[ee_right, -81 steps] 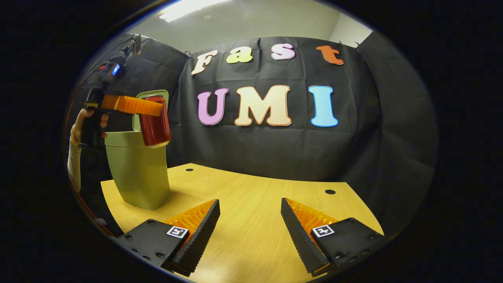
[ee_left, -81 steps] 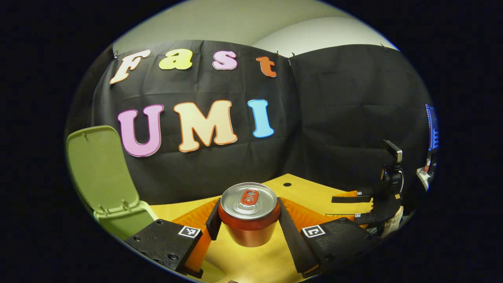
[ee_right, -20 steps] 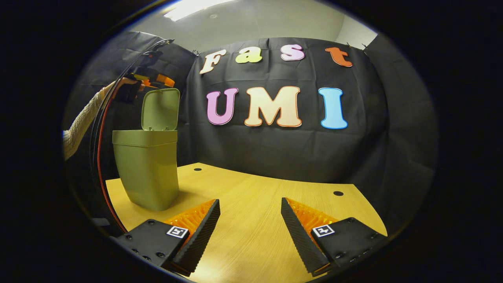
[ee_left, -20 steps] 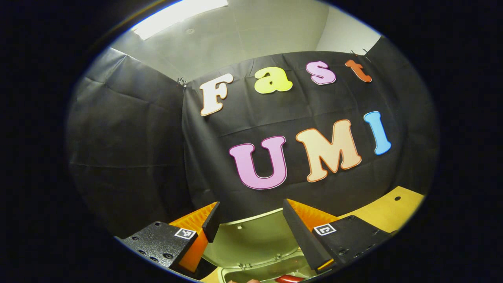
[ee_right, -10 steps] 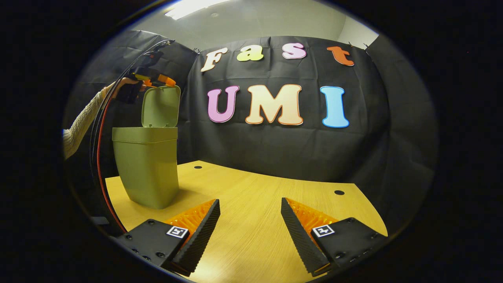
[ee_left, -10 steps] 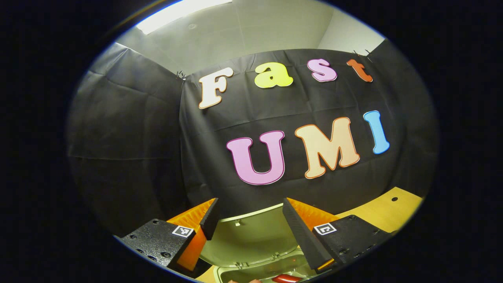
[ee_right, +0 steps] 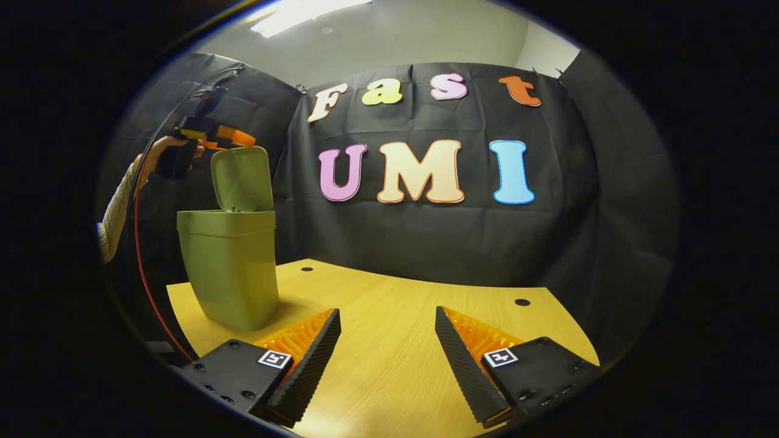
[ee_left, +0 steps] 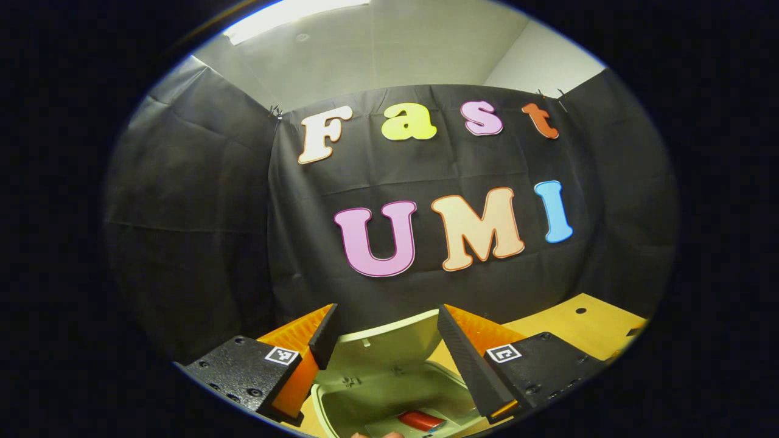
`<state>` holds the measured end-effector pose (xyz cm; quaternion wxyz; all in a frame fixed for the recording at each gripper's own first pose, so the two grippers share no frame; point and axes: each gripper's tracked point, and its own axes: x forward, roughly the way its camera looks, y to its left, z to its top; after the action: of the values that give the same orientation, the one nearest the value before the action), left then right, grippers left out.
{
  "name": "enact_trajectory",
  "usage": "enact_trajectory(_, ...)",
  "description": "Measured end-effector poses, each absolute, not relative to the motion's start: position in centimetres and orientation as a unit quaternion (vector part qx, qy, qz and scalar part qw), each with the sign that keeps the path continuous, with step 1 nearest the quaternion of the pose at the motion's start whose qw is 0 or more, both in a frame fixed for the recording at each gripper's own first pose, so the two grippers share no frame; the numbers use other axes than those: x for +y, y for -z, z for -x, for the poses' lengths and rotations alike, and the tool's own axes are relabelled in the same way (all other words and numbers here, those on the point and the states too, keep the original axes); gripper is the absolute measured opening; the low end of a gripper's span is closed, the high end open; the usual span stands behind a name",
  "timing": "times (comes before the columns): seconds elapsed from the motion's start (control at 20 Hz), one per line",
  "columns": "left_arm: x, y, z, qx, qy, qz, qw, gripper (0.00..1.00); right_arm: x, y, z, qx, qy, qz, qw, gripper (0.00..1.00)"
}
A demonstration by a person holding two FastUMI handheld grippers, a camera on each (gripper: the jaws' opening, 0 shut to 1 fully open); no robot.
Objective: Press the lid of the desktop garbage bin to open it, pick up the crumpled paper on the desktop and throw it into the bin, then pick up the pop can on the desktop and drop it into the bin, and finally close the garbage bin lid.
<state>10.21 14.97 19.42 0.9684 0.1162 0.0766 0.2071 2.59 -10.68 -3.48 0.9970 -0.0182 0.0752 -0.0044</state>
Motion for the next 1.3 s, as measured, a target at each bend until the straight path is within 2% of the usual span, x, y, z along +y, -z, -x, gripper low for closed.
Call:
enact_trajectory(0.15, 13.4, -18.4, -8.6, 0.075, -0.194, -0.113, 0.971, 0.96, -10.5, 3.0, -2.2, 0.069, 0.001, 0.016, 0.998, 0.98)
enact_trajectory(0.2, 12.9, -17.9, -8.0, 0.075, -0.191, -0.111, 0.972, 0.99, -10.4, 2.8, -2.1, 0.066, 0.0, 0.015, 0.998, 0.98)
enact_trajectory(0.25, 12.4, -17.5, -7.4, 0.074, -0.186, -0.107, 0.974, 0.96, -10.4, 2.7, -2.0, 0.064, -0.002, 0.015, 0.998, 0.98)
enact_trajectory(0.3, 11.9, -17.0, -7.0, 0.072, -0.181, -0.104, 0.975, 0.99, -10.3, 2.6, -2.0, 0.062, -0.003, 0.015, 0.998, 0.98)
enact_trajectory(0.35, 11.7, -16.6, -6.6, 0.073, -0.179, -0.101, 0.976, 0.95, -10.4, 2.5, -1.9, 0.06, -0.003, 0.015, 0.998, 0.98)
enact_trajectory(0.5, 11.4, -14.4, -5.6, 0.083, -0.172, -0.084, 0.978, 0.93, -10.5, 2.2, -1.7, 0.056, -0.002, 0.014, 0.998, 0.98)
enact_trajectory(0.7, 10.7, -10.9, -5.0, 0.1, -0.156, -0.05, 0.981, 0.93, -11.2, 1.2, -1.6, 0.051, 0.002, 0.011, 0.999, 0.98)
enact_trajectory(0.85, 10.6, -9.8, -4.7, 0.095, -0.161, -0.06, 0.981, 0.93, -11.4, 1.1, -1.4, 0.049, 0.01, 0.01, 0.999, 0.98)
enact_trajectory(1.15, 10.9, -6.1, -4.2, 0.127, -0.172, -0.067, 0.975, 0.93, -12.0, 1.2, -1.5, 0.051, 0.017, 0.007, 0.999, 0.98)
enact_trajectory(1.3, 11.0, -6.6, -4.4, 0.11, -0.172, -0.063, 0.977, 0.93, -11.9, 1.2, -1.5, 0.051, 0.017, 0.009, 0.999, 0.98)
